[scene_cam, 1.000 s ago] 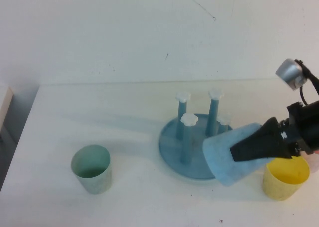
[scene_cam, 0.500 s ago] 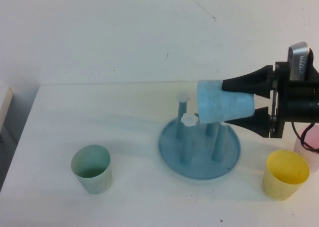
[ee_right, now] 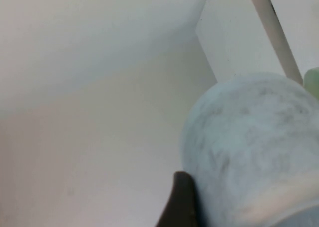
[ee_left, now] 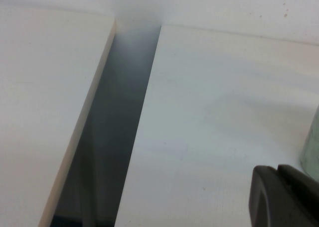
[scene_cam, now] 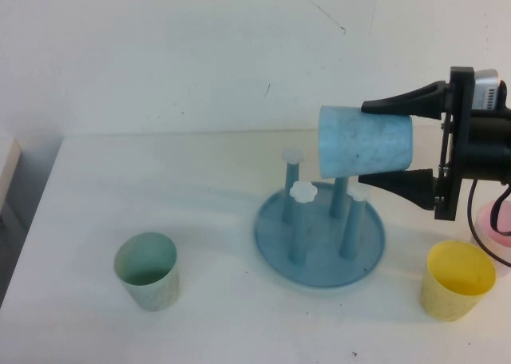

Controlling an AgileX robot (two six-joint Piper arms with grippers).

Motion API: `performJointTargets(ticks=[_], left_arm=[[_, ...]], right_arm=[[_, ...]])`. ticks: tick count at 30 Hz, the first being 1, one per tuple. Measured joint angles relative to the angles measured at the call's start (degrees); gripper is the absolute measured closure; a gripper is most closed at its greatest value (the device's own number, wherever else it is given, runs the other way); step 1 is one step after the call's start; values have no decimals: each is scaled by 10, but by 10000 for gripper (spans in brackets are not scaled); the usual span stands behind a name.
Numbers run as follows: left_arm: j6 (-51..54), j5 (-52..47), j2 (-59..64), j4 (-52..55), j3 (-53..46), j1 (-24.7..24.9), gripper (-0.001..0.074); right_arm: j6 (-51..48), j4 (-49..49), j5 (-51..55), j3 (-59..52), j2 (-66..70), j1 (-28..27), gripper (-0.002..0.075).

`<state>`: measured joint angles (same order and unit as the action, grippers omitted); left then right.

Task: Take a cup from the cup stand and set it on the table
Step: Hand over the cup

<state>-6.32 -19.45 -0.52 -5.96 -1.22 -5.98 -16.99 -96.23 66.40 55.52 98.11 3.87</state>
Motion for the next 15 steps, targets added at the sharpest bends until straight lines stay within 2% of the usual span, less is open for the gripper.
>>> performJointTargets(ticks=[9,12,15], left_arm=[[-16,4,0,-25,0,0,738],[-103,28,0,-182,-4,0,738],[-133,75,0,-346,-3,0,738]], right_arm=[[-11,0,0,0,-7,0,125],[-46,0,0,0,-7,0,125],[-69,0,0,0,-7,0,125]])
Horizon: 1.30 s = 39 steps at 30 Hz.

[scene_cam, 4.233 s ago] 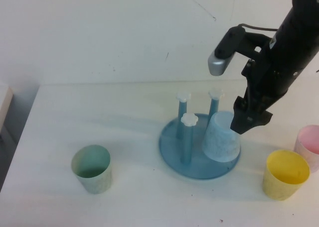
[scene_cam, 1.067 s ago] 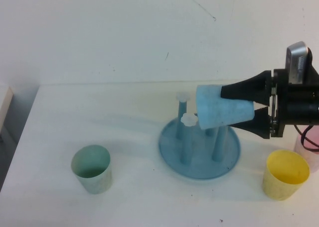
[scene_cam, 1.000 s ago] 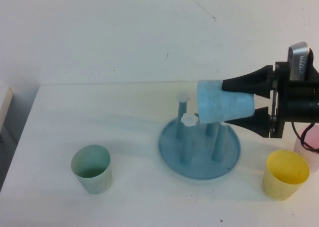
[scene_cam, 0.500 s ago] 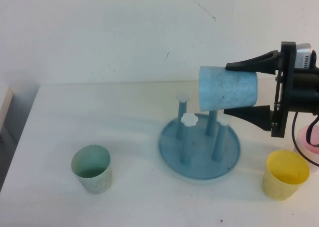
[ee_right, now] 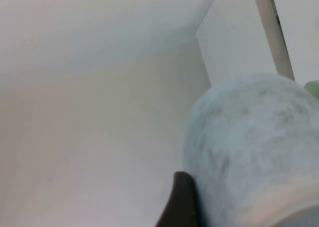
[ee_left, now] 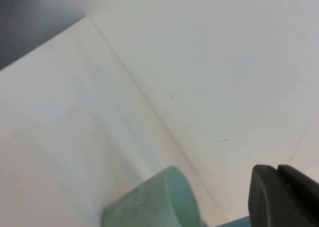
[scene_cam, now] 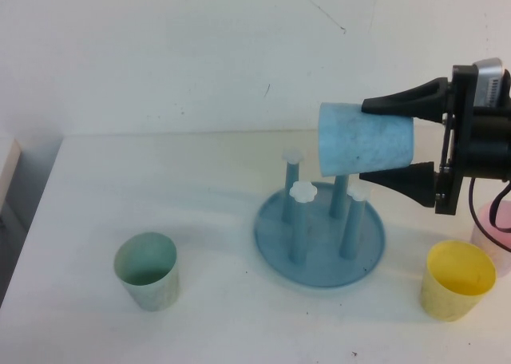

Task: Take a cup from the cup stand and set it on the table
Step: Hand over the cup

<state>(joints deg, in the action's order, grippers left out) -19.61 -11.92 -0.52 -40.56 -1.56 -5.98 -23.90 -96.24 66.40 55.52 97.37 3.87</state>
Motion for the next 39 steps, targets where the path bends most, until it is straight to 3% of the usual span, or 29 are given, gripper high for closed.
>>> performJointTargets(ticks=[8,11,19,29,33,39], left_arm=[[15,36,0,-133,0,0,738],[53,-3,0,-171,0,0,738],[335,-249,32,-324,41,0,738],[714,-384,307,-526,139,0,727],[817,-445,429,-546,200,0,636],[967,-545,607,-548,317,1,374]], right_arm=[[-45,0,0,0,0,0,125],[-50,0,0,0,0,0,125],[-65,0,0,0,0,0,125],[-79,0,0,0,0,0,125],[-30,0,0,0,0,0,125],[13,-1,0,0,0,8,125]])
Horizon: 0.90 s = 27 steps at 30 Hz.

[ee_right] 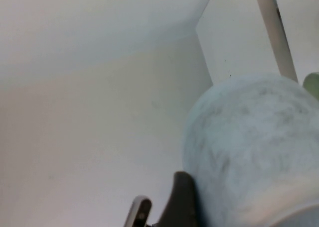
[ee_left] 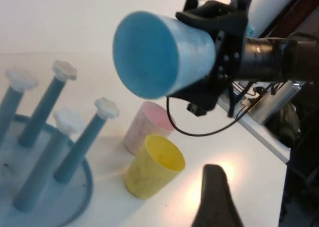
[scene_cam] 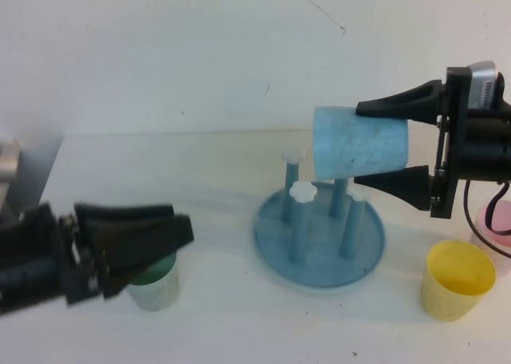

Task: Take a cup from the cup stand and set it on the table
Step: Hand over the cup

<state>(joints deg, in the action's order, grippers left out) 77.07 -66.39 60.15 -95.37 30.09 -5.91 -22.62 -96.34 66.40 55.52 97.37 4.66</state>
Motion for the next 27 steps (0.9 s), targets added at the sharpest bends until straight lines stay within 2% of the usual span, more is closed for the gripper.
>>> performJointTargets(ticks=[2,5,17,27], left_arm=[[28,-6,49,0,38,0,321],[53,-2,110,-3,82,11,292],[139,-1,275,-4,226,148,283],[143,5,378,-4,350,207,283]], right_arm=[[1,0,0,0,0,5,125],[4,0,1,0,0,6,125],[-15,0,1,0,0,6,125],[-46,0,1,0,0,6,125]])
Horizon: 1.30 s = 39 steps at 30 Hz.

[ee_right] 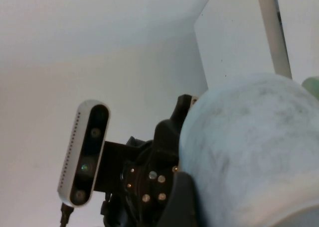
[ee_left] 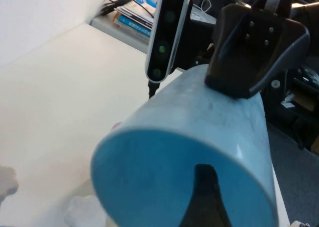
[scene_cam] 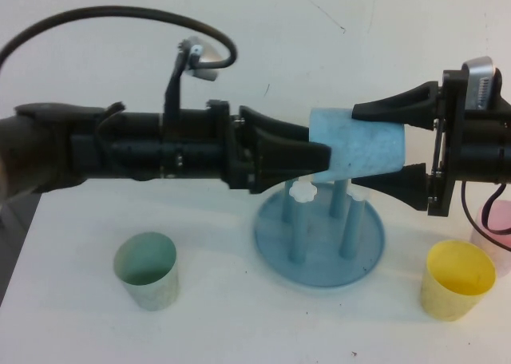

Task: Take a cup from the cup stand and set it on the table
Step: Hand over the cup

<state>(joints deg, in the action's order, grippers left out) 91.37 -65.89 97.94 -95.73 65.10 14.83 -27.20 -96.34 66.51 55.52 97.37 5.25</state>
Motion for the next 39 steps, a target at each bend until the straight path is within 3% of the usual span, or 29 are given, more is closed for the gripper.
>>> performJointTargets(ticks=[10,12,17,19,39], left_arm=[[-1,31,55,2,83,72,299],[-7,62,57,2,89,79,353],[-18,76,57,-1,93,90,629],[-24,73,57,-2,93,92,673],[-7,59,57,-1,93,91,677]], right_arm=[[-42,-7,1,0,0,0,125],[-55,-9,0,0,0,-1,125],[-97,-23,-4,0,0,-3,123],[-115,-23,-4,1,0,-3,122],[-172,-23,4,2,0,-4,122]])
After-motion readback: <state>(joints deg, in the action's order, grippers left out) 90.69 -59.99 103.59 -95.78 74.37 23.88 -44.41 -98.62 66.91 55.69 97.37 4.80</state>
